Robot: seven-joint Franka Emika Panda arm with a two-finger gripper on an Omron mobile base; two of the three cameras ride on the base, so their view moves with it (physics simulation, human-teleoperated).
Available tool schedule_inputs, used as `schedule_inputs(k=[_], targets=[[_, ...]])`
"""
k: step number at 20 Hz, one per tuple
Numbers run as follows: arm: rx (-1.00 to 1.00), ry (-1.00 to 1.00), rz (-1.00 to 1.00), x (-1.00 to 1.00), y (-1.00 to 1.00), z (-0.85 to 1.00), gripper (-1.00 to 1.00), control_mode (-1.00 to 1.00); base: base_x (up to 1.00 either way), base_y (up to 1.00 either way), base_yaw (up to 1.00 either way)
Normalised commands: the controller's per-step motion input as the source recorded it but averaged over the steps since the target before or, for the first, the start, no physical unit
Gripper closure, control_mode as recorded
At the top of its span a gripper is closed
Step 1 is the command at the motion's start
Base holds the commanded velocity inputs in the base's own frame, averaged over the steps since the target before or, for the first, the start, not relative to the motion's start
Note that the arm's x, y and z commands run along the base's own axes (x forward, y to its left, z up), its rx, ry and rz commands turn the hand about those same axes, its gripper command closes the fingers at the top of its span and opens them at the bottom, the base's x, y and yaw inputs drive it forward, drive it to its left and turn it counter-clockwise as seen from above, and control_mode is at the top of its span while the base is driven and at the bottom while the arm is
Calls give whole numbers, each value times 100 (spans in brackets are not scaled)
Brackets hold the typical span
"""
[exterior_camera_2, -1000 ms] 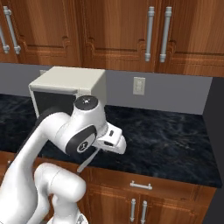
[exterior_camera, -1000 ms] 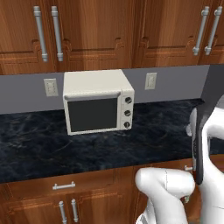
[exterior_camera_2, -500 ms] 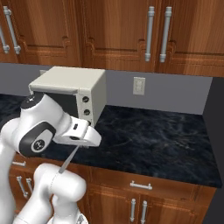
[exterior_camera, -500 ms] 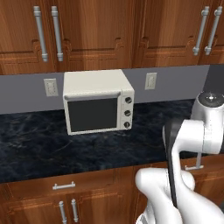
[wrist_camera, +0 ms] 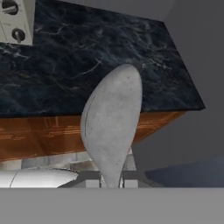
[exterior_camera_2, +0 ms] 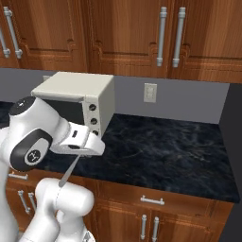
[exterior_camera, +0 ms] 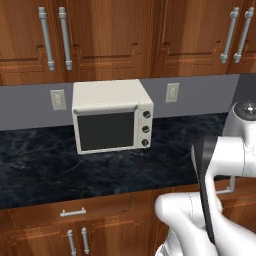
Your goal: Take the fork and place it on the left side of the plate. Then take the spoon and place it on the right side of the plate. Make sure they're directly next to the plate.
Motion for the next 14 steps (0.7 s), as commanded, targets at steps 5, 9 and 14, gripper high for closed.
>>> schedule_inputs(k=[5,9,14], targets=[[0,-4,10,0,5,-6,100,-100,0,0,0],[0,-7,8,-1,2,-1,100,-100,0,0,0],[0,-13,8,-7,0,0,100,-100,0,0,0]])
